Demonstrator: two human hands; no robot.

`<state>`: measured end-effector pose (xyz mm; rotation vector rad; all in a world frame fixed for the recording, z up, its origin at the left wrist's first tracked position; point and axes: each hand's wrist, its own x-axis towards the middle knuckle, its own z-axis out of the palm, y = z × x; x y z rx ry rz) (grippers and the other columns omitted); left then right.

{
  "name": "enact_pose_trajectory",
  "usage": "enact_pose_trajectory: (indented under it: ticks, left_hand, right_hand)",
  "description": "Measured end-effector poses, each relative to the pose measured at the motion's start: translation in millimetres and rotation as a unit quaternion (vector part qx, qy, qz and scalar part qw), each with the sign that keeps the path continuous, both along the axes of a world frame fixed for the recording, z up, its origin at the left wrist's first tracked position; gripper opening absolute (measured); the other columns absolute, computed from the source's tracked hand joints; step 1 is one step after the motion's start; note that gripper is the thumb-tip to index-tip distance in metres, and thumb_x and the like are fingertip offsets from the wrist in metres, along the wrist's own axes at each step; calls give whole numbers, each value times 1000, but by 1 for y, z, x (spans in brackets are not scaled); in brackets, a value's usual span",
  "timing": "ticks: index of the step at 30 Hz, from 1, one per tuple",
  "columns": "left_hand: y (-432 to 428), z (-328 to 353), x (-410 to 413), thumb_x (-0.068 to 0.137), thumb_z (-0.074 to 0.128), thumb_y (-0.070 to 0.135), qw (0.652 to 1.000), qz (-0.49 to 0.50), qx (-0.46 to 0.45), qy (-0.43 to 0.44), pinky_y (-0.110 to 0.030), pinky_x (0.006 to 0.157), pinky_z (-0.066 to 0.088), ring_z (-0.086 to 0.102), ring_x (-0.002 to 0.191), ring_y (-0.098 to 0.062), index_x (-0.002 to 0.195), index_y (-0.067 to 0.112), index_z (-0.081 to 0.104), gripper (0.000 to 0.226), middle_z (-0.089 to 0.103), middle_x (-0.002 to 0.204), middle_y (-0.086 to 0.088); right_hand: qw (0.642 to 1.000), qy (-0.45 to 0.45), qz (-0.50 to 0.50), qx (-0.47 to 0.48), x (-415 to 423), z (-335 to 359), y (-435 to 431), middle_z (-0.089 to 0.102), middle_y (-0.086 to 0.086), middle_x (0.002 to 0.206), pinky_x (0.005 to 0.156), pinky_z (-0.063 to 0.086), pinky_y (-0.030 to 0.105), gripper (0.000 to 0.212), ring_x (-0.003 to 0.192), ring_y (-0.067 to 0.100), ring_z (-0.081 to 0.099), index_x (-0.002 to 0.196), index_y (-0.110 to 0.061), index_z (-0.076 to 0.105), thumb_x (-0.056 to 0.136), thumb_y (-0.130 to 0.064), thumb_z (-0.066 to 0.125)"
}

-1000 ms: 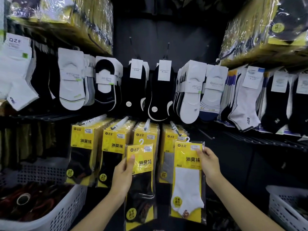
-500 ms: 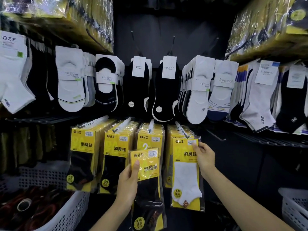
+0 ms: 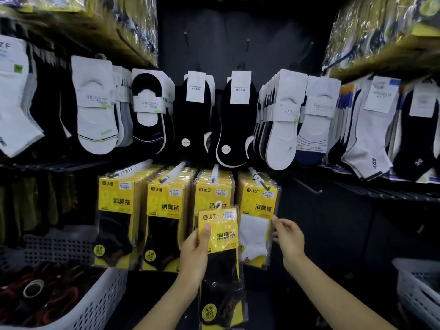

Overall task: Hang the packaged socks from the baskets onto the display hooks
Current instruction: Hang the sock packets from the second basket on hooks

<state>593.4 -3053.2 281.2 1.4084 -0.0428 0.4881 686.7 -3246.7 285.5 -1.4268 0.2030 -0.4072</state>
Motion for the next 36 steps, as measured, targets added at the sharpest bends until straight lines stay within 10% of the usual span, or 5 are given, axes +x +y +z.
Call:
enact_pose_trajectory:
  ticks: [9,18,23,31,36]
  left_hand:
    - [-38,15,-7,92,55,32,999,-29,-3,21,-7,54,46,68,68,1,95,10,62,23,73,76,5]
    - [-55,19,-8,95,48,38,987,-125,39,98,-11,66,48,61,93,-4,110,28,56,20,64,105,10]
    - [-67,19,3,96,44,45,981,-138,70,115,-29,102,37,50,118,-10,133,27,47,41,52,124,10]
    - [-65,12,30,97,43,42,988,-105,48,99,-9,62,48,56,82,2,133,30,45,38,59,113,9]
    - [-64,8,52,96,46,41,989,-87,70,96,-19,91,34,44,117,-5,143,27,35,50,46,140,4]
  right_hand:
    - [973,-37,224,-48,-74,23,11,74,4,98,74,55,24,18,91,17,71,100,-13,69,91,-26,61]
    - [996,-30,81,24,-65,33,-24,73,9,92,78,56,36,13,88,24,70,98,-8,68,91,-17,61]
    - [998,-46,31,5,-45,46,-26,71,12,96,93,52,47,9,95,29,67,85,-14,67,92,-17,61]
    - [996,-62,58,-16,-4,42,-9,71,14,95,89,54,44,9,92,29,68,91,-10,67,91,-18,63]
    - [999,-46,22,-7,22,34,-1,70,13,99,91,53,40,14,95,26,66,96,-9,67,88,-21,66]
